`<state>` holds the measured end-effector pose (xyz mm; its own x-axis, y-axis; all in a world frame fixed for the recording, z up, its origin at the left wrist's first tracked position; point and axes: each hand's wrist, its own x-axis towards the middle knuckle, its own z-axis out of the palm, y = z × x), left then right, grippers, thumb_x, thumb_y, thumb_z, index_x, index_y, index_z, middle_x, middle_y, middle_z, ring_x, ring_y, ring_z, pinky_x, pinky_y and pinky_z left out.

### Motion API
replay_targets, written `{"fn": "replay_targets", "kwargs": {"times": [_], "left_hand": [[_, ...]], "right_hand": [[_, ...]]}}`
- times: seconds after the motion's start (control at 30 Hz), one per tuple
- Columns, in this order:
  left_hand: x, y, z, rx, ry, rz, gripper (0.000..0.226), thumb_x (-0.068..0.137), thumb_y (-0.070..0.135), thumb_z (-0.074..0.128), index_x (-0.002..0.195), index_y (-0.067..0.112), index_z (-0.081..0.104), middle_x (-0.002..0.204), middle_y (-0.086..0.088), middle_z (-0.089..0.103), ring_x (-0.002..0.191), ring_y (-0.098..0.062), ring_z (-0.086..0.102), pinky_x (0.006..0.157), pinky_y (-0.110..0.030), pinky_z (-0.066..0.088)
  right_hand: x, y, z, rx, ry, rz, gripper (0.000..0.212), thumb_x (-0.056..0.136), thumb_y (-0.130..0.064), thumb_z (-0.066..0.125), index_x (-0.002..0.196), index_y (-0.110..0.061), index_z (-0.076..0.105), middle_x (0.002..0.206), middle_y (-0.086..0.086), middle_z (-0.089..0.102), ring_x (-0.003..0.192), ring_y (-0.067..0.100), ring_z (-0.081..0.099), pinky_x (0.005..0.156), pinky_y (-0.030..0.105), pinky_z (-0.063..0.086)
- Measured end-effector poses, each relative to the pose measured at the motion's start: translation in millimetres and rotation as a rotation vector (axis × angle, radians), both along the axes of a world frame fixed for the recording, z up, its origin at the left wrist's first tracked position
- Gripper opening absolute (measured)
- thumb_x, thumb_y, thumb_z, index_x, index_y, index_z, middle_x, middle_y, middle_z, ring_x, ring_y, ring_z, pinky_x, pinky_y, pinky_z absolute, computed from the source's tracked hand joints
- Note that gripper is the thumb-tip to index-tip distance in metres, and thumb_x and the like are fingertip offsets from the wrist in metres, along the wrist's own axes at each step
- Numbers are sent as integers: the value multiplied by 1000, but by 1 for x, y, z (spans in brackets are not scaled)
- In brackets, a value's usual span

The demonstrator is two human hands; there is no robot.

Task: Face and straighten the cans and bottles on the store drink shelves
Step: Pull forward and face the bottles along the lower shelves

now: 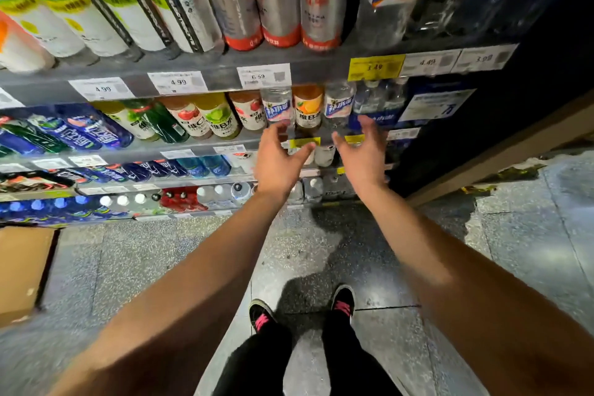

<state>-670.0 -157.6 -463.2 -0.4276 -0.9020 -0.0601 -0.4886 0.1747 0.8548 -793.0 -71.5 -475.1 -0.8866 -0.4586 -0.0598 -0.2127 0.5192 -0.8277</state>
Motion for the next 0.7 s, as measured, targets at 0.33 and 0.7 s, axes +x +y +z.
{"fn": "replay_targets", "kwargs": {"times": [0.33,0.7], "left_hand": [[-29,-50,-36,-141,68,193,72,77,18,81,137,4,43,136,-13,47,128,-25,47,102,-9,26],[-27,-88,-51,-297,-26,56,50,78,19,79,115,1,50,122,-13,49,115,-28,52,92,-29,44]], "right_hand": [[-1,-54,-38,-87,-16,186,56,85,-24,74,134,-12,49,127,5,54,116,19,52,90,22,41],[7,-103,-42,-133,6,112,89,75,-41,69,150,-10,32,128,12,57,110,24,61,93,39,51]]}}
